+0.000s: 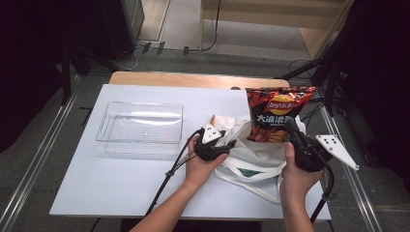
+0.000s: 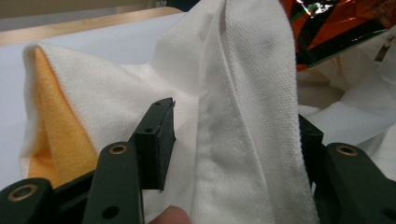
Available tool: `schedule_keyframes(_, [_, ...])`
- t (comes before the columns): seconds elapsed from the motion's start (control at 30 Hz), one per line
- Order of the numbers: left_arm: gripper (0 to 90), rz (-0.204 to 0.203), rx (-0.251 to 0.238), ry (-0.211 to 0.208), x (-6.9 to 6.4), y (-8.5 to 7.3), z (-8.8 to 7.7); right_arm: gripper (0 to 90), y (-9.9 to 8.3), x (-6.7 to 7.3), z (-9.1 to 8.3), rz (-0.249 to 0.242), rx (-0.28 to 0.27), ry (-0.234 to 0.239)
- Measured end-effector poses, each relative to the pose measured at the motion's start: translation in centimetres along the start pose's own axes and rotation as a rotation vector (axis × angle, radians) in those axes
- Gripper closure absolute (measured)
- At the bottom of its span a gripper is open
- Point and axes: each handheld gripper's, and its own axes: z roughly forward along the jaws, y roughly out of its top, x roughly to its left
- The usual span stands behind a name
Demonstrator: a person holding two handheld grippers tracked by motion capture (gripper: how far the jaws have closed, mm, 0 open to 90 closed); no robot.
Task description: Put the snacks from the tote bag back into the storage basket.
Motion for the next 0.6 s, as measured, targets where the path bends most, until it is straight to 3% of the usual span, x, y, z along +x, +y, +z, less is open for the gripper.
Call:
schedule_keyframes(0.13, [43.4, -0.047, -0.017, -0.016, 0.0, 0.8, -1.2, 90.0, 0.2, -0.5, -0.3, 0.005, -0.011, -0.008])
schedule_keyframes(0.37, [44.2, -0.034, -0.095, -0.013, -0.6, 3.3, -3.9, 90.0, 0.4, -0.8, -0.8, 0.003, -0.015, -0.018])
schedule_keyframes(0.6, [44.3, -0.008, -0.145, -0.039, -2.2, 5.5, -5.1, 90.0, 0.5, -0.8, -1.1, -0.003, -0.018, -0.011])
